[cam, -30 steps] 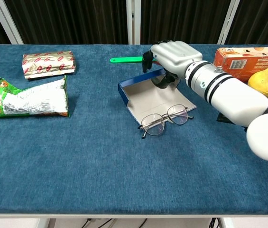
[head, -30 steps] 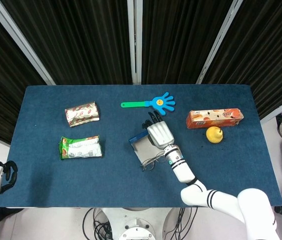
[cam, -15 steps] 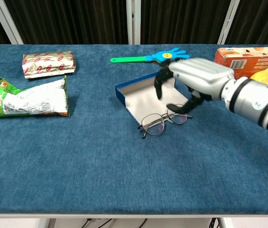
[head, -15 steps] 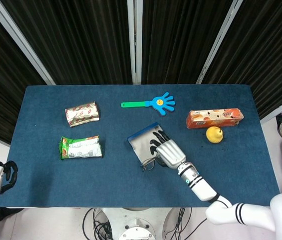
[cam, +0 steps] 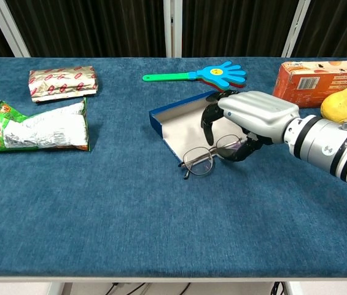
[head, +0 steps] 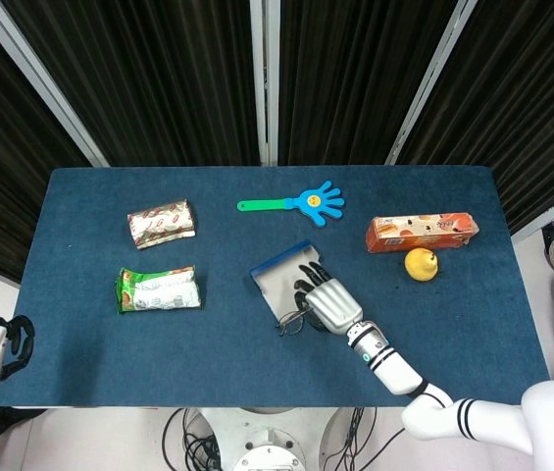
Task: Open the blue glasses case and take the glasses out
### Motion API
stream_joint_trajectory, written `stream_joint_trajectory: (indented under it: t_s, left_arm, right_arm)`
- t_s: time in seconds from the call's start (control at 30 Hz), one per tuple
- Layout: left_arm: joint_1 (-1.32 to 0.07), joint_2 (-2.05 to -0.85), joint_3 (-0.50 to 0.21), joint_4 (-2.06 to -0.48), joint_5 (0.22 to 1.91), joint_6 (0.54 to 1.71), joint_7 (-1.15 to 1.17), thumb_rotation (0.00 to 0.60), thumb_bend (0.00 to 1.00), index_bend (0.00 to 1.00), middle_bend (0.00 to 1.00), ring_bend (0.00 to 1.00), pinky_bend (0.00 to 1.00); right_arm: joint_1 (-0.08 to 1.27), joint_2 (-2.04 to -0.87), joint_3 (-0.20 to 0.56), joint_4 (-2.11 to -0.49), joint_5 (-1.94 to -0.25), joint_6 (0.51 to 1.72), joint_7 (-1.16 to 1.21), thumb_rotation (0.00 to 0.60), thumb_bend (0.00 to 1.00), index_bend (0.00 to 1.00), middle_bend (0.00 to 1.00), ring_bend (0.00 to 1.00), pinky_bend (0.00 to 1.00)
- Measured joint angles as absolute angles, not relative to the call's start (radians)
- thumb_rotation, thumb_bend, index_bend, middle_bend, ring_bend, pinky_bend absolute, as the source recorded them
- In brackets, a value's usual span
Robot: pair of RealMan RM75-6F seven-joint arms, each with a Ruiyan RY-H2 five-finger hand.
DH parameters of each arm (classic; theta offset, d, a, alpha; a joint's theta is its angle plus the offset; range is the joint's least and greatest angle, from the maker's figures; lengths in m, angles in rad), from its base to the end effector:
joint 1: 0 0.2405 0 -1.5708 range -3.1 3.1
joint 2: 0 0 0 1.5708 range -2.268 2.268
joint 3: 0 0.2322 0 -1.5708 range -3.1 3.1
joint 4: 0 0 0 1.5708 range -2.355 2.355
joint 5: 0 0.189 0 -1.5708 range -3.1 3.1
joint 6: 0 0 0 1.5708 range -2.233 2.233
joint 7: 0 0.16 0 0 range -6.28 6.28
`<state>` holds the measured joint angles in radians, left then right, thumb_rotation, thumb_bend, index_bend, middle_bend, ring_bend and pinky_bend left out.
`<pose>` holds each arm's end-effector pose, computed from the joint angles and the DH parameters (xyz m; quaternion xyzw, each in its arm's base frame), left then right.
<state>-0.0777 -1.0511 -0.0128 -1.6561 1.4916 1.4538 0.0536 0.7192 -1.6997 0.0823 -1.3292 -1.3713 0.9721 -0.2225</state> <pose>-0.2859 0.1838 0.1745 -0.6171 -0.3874 -0.3425 0.5931 -0.1182 -0.3040 -0.0524 0.7919 -0.3315 0.3839 0.3402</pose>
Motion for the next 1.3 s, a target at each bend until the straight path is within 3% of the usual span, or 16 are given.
stream_joint_trajectory:
  t_s: [0.47, 0.9, 1.3]
  left_arm:
    - [-0.078, -1.05, -0.012, -1.656, 1.493, 1.453, 0.05, 0.6, 0.36, 0.68, 0.71, 0.55, 0.41]
    - [-0.078, -1.049, -0.012, -1.656, 1.493, 1.452, 0.045, 0.6, 0.36, 0.68, 0.71, 0.55, 0.41]
    - [-0.078, -1.05, -0.012, -1.657, 1.493, 1.454, 0.051, 0.6, 0.36, 0.68, 0.71, 0.55, 0.41]
  right_arm:
    - [0.725, -1.721, 0.089, -1.302, -1.359, 0.945, -0.244, 0.6, 0.38, 0.48, 0.28, 0.0, 0.0]
    - [0.725, -1.731, 0.095, -1.295, -1.387, 0.965, -0.224, 0.6, 0.45, 0.76, 0.35, 0.0, 0.0]
    - [0.774, -1.678, 0.056, -1.412, -1.527, 0.95, -0.177, 0.6, 0.44, 0.75, 0.33, 0.0, 0.0]
